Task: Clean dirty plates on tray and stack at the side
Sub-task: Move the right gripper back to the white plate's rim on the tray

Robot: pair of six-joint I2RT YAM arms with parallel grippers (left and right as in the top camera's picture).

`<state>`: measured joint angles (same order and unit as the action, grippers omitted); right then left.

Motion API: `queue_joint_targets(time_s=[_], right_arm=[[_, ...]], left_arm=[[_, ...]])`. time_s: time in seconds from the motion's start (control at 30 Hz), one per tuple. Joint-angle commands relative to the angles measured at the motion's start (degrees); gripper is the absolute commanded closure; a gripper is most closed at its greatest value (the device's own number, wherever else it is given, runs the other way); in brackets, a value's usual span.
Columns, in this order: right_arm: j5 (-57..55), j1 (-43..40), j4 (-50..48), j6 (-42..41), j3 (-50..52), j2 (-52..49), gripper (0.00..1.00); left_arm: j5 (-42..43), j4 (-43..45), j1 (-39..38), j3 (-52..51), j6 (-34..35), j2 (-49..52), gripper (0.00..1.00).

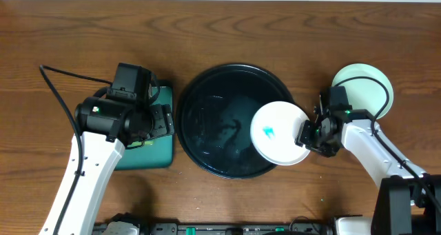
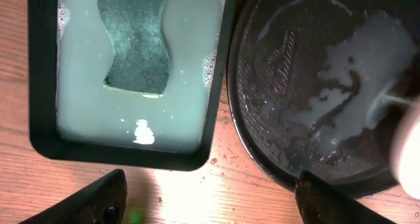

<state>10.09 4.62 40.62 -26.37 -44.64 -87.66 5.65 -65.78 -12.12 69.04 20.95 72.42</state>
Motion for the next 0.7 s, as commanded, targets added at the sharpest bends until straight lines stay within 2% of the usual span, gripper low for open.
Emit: queue_joint_targets(time_s=[0.0, 0.3, 0.53, 0.67], right_arm=[[-0.1, 0.2, -2.9, -0.8, 1.6, 0.7, 0.52], [0.2, 0.3, -7.4, -0.8, 1.7, 0.8, 0.57], [5.3, 0.3, -12.0, -0.8, 1.7, 0.8, 0.56], [7.0, 0.4, -13.5, -0.8, 1.7, 0.8, 0.59]], left_arm=[[-0.3, -0.2, -0.2, 0.4, -0.7, -0.2, 0.18], [-0.3, -0.2, -0.2, 0.4, -0.7, -0.2, 0.18], [-0.3, -0.2, -0.2, 0.4, -0.7, -0.2, 0.18], [-0.3, -0.2, -0.2, 0.4, -0.7, -0.2, 0.18]])
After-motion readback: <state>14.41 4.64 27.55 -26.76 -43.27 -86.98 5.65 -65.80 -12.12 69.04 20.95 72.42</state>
